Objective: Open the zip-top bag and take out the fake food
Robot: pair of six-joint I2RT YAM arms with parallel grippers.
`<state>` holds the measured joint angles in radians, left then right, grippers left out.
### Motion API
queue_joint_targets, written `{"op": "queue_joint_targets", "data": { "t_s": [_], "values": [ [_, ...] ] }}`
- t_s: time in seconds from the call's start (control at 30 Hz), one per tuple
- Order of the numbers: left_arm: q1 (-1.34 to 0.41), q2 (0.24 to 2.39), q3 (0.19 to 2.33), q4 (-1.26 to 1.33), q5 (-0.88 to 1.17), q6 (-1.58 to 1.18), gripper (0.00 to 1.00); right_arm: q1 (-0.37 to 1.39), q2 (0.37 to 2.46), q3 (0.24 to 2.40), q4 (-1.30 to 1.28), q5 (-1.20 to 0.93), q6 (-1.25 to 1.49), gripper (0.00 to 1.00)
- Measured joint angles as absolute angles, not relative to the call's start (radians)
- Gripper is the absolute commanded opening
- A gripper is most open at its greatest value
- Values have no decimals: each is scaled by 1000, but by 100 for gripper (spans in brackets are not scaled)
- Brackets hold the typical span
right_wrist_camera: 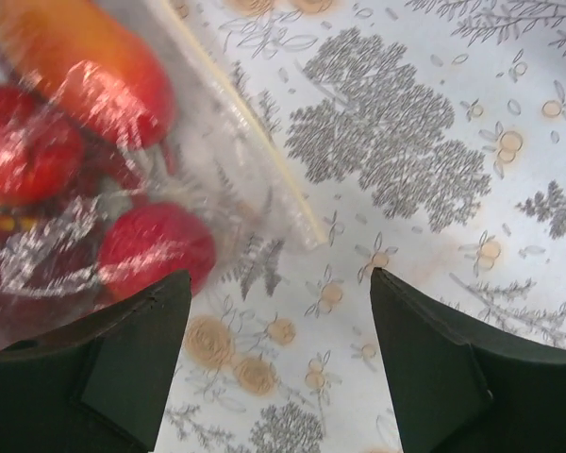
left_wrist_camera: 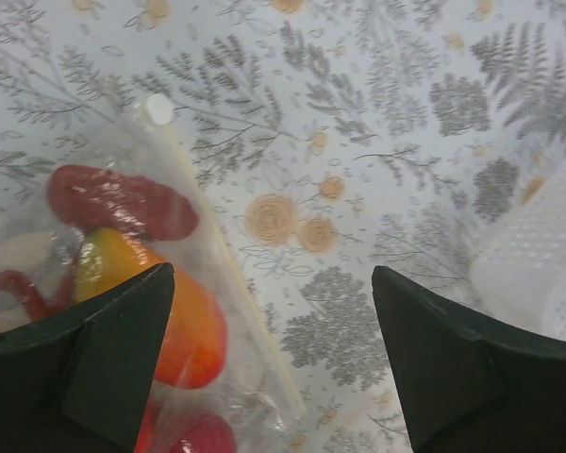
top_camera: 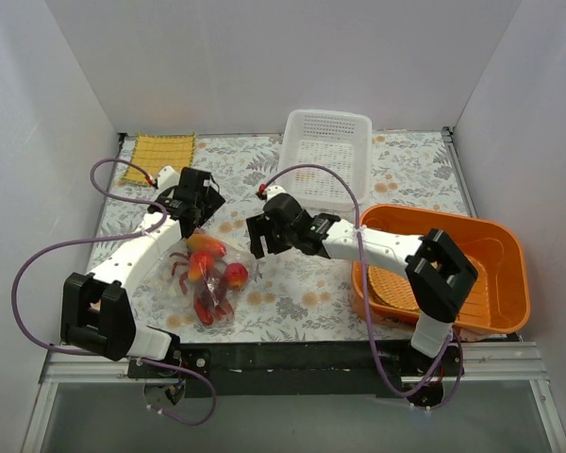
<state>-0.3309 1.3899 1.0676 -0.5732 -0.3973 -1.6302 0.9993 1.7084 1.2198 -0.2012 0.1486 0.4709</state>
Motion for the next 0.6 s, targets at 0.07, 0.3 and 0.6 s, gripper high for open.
{"op": "queue_joint_targets", "data": {
  "t_s": [0.07, 0.3, 0.6],
  "values": [
    [-324, 1389, 1044, -598, -428, -1639, 83, 966, 1764, 1260, -192, 128, 476, 81],
    [-238, 1395, 1011, -690, -539, -1652, 83, 935, 1949, 1402, -175, 62, 490, 78],
    [-82, 1530, 1083, -597, -485, -1551, 78, 949, 1985, 1395, -154, -11, 526, 76]
  ]
}}
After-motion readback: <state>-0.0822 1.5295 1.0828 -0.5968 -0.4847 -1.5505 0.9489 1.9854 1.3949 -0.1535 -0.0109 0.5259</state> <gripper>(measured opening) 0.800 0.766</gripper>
